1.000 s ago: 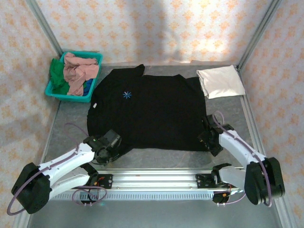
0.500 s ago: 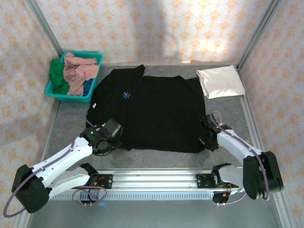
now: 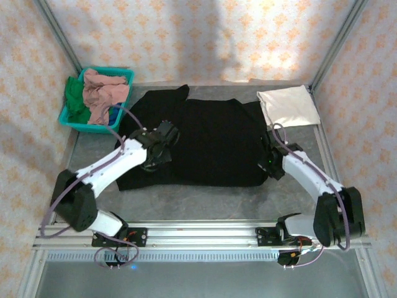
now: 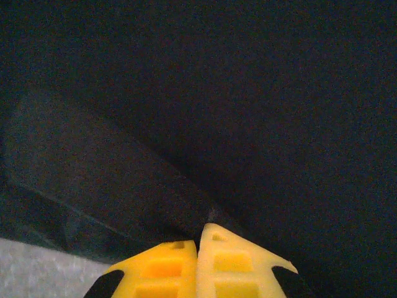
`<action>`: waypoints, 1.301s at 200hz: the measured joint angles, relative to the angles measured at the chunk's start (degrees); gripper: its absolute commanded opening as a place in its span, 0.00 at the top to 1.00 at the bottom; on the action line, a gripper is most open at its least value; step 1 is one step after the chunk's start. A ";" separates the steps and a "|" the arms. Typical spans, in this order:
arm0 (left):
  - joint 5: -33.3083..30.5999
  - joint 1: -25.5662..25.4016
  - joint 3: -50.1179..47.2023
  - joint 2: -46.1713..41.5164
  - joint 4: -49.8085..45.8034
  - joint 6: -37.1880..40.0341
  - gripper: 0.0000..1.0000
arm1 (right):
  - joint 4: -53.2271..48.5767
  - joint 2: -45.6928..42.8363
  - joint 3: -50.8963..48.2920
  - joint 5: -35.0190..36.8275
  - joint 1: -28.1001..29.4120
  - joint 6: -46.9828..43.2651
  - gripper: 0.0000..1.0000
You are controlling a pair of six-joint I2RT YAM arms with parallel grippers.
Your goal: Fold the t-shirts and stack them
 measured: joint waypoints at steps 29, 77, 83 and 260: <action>-0.22 2.34 10.43 10.49 -0.09 6.05 1.00 | -1.62 5.64 5.75 0.28 -0.63 -2.78 0.92; 1.20 5.05 25.57 24.94 -0.46 13.55 0.49 | -2.27 15.87 14.23 1.62 -2.78 -6.58 0.89; 1.38 5.60 26.53 26.08 -0.61 14.27 0.46 | -2.43 17.49 15.19 1.73 -3.06 -6.99 0.89; 9.57 17.90 25.97 30.49 3.87 21.84 0.44 | -13.11 30.36 33.86 7.74 -6.19 -16.28 0.38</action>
